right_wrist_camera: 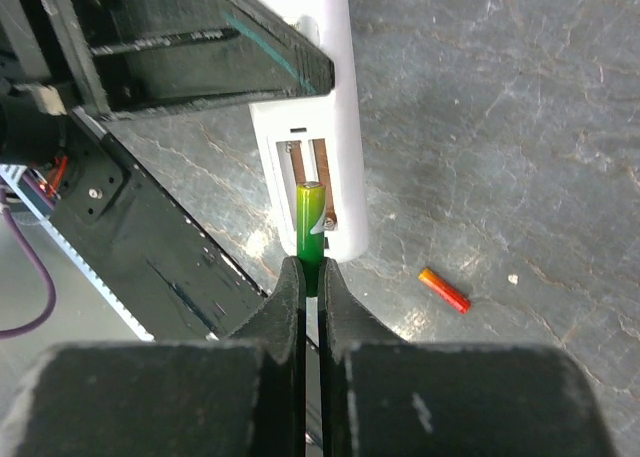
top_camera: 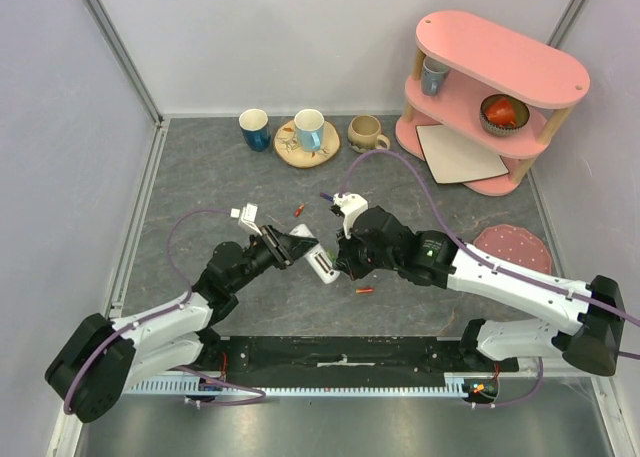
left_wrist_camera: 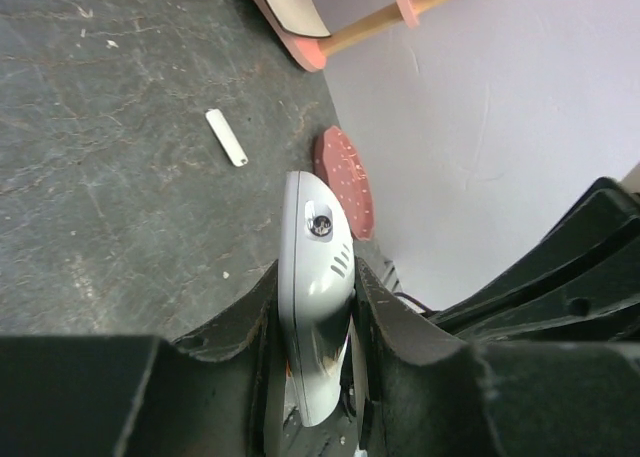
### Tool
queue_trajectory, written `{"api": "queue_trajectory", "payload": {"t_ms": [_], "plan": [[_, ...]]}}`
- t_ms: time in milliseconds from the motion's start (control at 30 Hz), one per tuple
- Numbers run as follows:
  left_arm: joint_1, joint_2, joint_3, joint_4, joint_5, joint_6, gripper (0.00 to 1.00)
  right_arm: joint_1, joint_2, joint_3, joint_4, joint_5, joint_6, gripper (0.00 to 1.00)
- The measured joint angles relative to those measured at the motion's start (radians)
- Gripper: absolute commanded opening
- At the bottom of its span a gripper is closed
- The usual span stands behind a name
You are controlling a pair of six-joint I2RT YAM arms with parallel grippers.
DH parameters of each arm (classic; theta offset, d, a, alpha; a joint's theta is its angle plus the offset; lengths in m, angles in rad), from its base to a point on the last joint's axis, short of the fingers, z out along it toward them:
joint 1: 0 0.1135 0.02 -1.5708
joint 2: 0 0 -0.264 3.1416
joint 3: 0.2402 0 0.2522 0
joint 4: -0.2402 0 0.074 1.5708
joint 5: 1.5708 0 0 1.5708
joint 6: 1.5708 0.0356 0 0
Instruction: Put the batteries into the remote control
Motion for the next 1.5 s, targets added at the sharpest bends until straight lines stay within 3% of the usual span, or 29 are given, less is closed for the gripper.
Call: {"api": "queue_trajectory", "payload": {"t_ms": [367, 567, 933, 1500], "plan": [[0.0, 0.186, -0.017, 0.329, 0.068, -0.123, 0.02, 0.048, 0.062, 0.085, -0.116, 0.003, 0.029, 0.0], [0.0, 0.216, -0.032, 0.43, 0.077, -0.149, 0.02, 0.06, 0.094, 0.132, -0.154, 0.019, 0.037, 0.0], [0.002, 0.291, -0.048, 0.539, 0.099, -0.197, 0.02, 0.063, 0.107, 0.218, -0.244, 0.054, 0.026, 0.0], [0.002, 0.358, -0.06, 0.55, 0.119, -0.242, 0.02, 0.063, 0.158, 0.247, -0.319, 0.055, -0.002, 0.0]]}}
